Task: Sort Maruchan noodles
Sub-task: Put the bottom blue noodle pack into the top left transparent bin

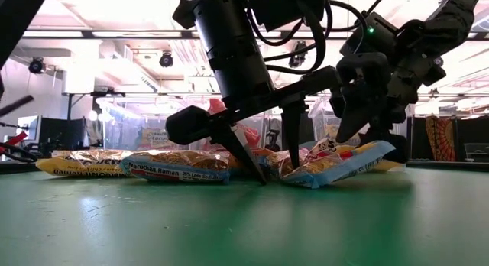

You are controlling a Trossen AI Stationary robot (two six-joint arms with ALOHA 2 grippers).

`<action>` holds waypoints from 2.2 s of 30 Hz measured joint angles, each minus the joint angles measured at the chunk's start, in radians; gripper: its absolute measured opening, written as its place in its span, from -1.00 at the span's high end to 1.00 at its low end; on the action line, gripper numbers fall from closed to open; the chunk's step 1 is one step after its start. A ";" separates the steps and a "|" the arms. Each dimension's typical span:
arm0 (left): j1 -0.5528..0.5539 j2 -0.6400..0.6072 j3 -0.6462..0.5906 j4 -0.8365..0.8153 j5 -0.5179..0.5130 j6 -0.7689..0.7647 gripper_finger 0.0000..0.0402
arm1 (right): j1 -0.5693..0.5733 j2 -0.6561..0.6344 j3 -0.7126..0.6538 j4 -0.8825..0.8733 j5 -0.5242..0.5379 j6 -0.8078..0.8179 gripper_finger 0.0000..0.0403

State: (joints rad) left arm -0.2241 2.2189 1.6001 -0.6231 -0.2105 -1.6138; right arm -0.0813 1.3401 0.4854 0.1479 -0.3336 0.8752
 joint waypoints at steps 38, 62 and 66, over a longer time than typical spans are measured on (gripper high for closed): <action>0.004 0.000 0.000 0.001 -0.012 -0.005 0.15 | 0.000 0.171 0.001 0.254 -0.114 0.017 0.03; 0.004 -0.028 0.018 -0.017 -0.028 0.008 0.15 | 0.000 0.160 0.001 0.251 -0.128 -0.008 0.29; 0.004 -0.032 0.018 -0.021 -0.043 0.004 0.15 | 0.000 0.160 0.001 0.251 -0.126 -0.015 0.29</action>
State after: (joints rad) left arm -0.2203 2.1868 1.6180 -0.6446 -0.2536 -1.6096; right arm -0.0814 1.4998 0.4866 0.3991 -0.4593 0.8601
